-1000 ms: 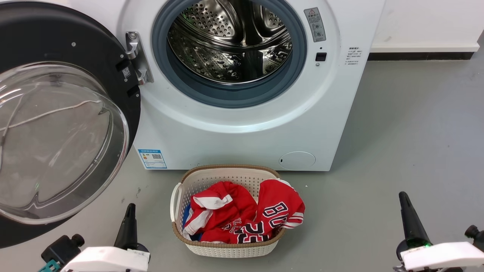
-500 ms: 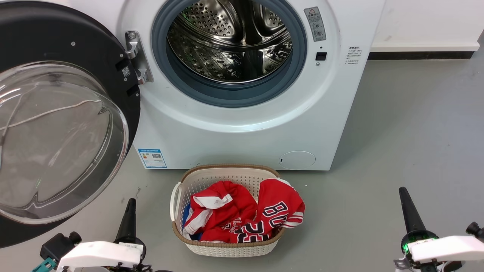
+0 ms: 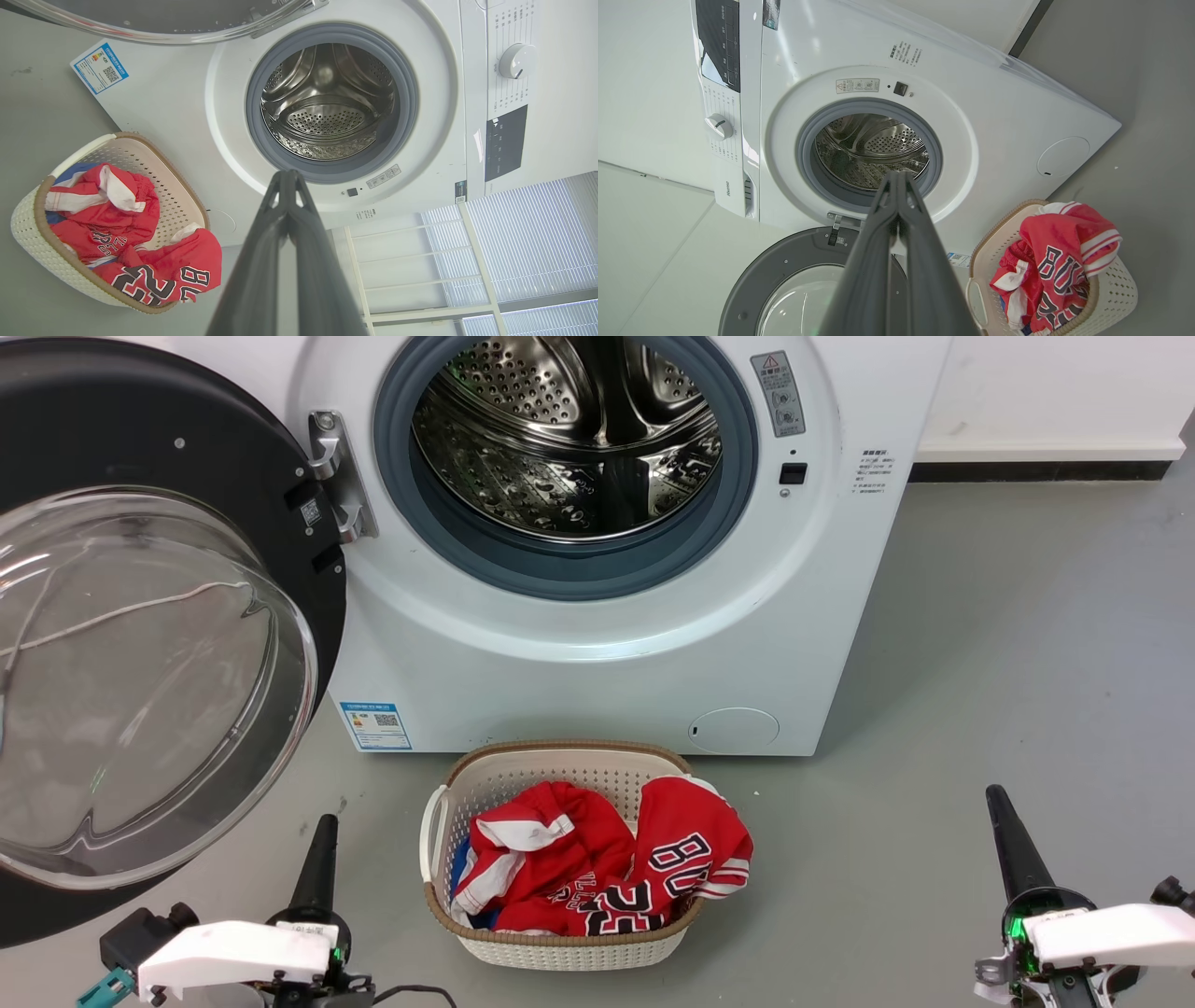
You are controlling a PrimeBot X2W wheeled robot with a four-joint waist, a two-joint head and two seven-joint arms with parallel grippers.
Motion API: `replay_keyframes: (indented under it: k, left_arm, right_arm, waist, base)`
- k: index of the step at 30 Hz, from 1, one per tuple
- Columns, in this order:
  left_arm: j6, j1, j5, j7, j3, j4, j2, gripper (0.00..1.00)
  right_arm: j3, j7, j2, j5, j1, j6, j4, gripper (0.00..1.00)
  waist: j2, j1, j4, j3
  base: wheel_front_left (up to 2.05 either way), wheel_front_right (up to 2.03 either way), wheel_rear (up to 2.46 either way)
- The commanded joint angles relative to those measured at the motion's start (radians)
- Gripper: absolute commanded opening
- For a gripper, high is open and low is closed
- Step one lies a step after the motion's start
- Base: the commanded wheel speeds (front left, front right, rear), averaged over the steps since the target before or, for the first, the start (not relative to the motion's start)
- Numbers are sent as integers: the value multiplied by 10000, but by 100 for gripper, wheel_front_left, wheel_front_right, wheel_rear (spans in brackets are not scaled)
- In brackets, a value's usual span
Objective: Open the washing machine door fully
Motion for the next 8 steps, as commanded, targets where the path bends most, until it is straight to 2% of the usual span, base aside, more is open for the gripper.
replay_keyframes:
  k: [1, 8]
  left_arm:
    - [-92, -250, -250, 58, 61, -13, 22, 0]
    - [-145, -377, -980, 248, 114, 81, 20, 0]
  right_arm:
    - [-34, 63, -47, 280, -230, 1, 4, 0]
    - [-98, 255, -33, 986, -364, 1, 140, 0]
  waist:
    - [0, -1, 0, 2]
    - [0, -1, -2, 15]
  base:
    - [0, 0, 0]
    - [0, 0, 0]
